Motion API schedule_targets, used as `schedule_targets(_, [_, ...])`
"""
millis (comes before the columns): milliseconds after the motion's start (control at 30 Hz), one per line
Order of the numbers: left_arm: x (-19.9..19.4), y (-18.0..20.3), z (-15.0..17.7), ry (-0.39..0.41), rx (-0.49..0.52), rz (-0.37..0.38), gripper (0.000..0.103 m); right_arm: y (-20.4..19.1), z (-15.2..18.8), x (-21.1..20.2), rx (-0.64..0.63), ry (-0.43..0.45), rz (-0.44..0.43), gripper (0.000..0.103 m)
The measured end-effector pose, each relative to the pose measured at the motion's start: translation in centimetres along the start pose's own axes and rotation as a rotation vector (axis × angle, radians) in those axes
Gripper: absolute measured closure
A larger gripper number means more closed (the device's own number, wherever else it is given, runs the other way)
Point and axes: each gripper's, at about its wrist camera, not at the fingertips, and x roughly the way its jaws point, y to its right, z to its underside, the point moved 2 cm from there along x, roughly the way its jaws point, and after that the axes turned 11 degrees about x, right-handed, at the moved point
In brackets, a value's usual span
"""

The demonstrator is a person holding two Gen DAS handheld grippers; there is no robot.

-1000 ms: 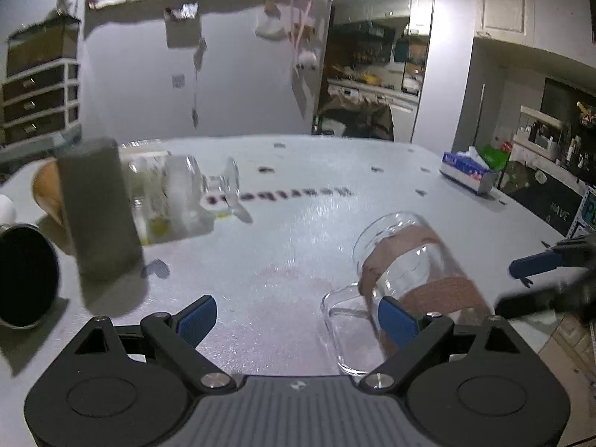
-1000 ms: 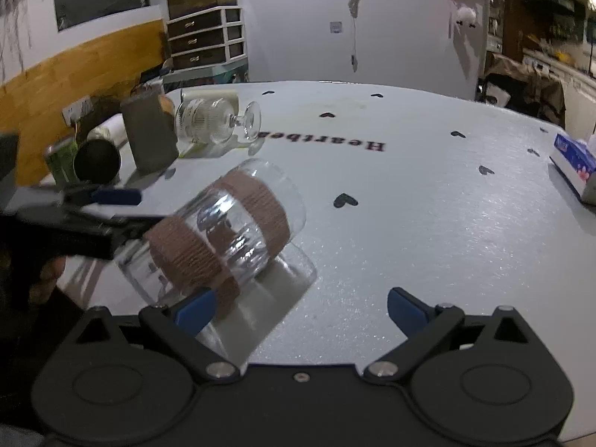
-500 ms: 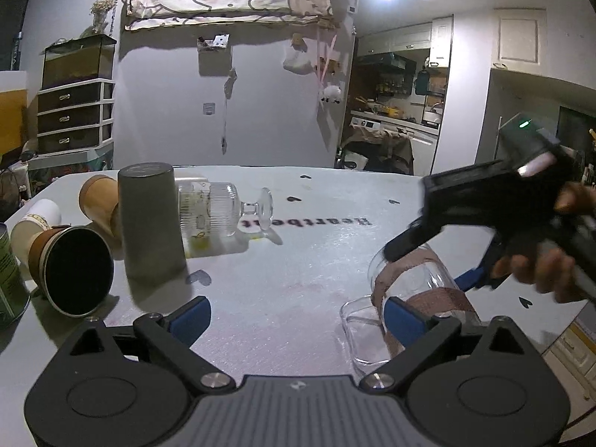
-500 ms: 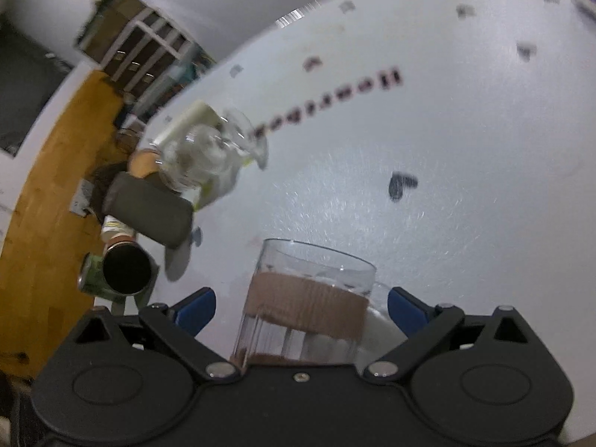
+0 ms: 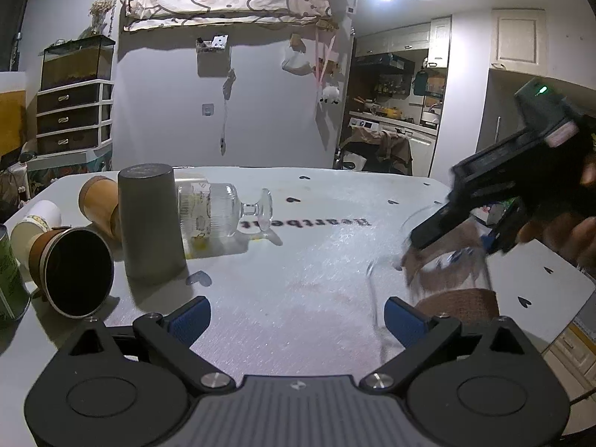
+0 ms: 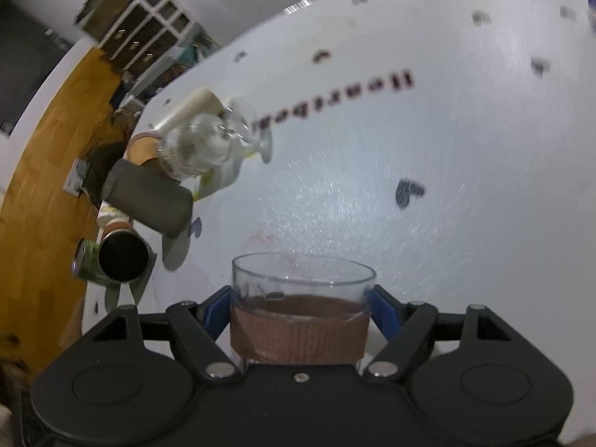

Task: Flip cup upright
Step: 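Grasp the glass cup rim with the right tool and turn it upright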

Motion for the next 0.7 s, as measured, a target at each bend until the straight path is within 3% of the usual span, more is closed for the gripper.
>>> schedule_targets(167, [0.0, 0.4, -0.3, 0.010, 0.006, 0.009, 0.004, -0.4, -0.2, -3.9, -0.141, 0.138, 0.054, 0.026])
schedule_targets(333, [0.3, 0.6, -0.4, 0.003, 0.014, 0.008, 0.004, 0.4, -3.1, -5.8, -0.220, 0.300, 0.188, 0.026])
schedule_targets(700, [0.4, 0.4, -0.3, -0.004, 0.015, -0.002, 0.004, 6.9, -14.8, -7.8, -0.053, 0.609, 0.496, 0.026])
